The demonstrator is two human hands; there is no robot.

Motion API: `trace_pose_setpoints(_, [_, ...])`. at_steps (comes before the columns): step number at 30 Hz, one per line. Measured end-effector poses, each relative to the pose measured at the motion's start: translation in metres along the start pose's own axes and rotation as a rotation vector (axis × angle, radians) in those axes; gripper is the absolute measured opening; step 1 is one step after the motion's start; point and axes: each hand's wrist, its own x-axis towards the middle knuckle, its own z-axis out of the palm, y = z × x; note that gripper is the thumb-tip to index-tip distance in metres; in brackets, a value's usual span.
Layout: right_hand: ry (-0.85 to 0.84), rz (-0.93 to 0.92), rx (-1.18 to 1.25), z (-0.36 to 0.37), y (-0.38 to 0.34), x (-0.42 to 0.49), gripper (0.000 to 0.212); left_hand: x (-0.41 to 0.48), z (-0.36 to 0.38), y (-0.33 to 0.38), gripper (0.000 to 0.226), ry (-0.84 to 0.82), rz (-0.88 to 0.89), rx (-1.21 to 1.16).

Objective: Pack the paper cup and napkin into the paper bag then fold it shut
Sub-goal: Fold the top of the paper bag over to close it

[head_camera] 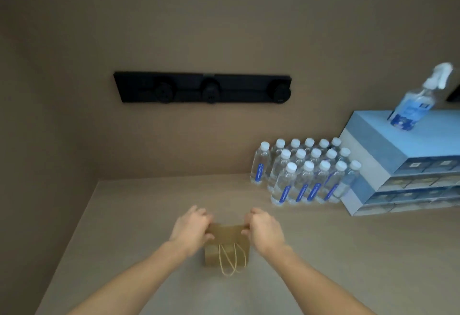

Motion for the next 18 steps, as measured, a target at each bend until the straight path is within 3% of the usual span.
trace_pose_setpoints(3, [-0.13, -0.071, -0.162, -0.002, -0.009, -0.002, 0.028, 0.002, -0.003, 0.019, 0.033, -0.1, -0.038, 0.049])
trace_pose_setpoints(6, [-0.236, -0.028, -0.111, 0.001, -0.014, -0.001, 0.028, 0.004, -0.003, 0.031, 0.04, -0.16, -0.122, -0.081])
trace_pose_setpoints(11, [-0.251, -0.036, -0.13, 0.003, -0.018, 0.003, 0.029, 0.003, 0.004, 0.043, 0.034, -0.158, -0.212, -0.121])
trace_pose_setpoints(18, [-0.279, -0.09, -0.148, 0.007, -0.016, 0.008, 0.03, 0.008, -0.001, 0.041, 0.026, -0.188, -0.183, 0.0])
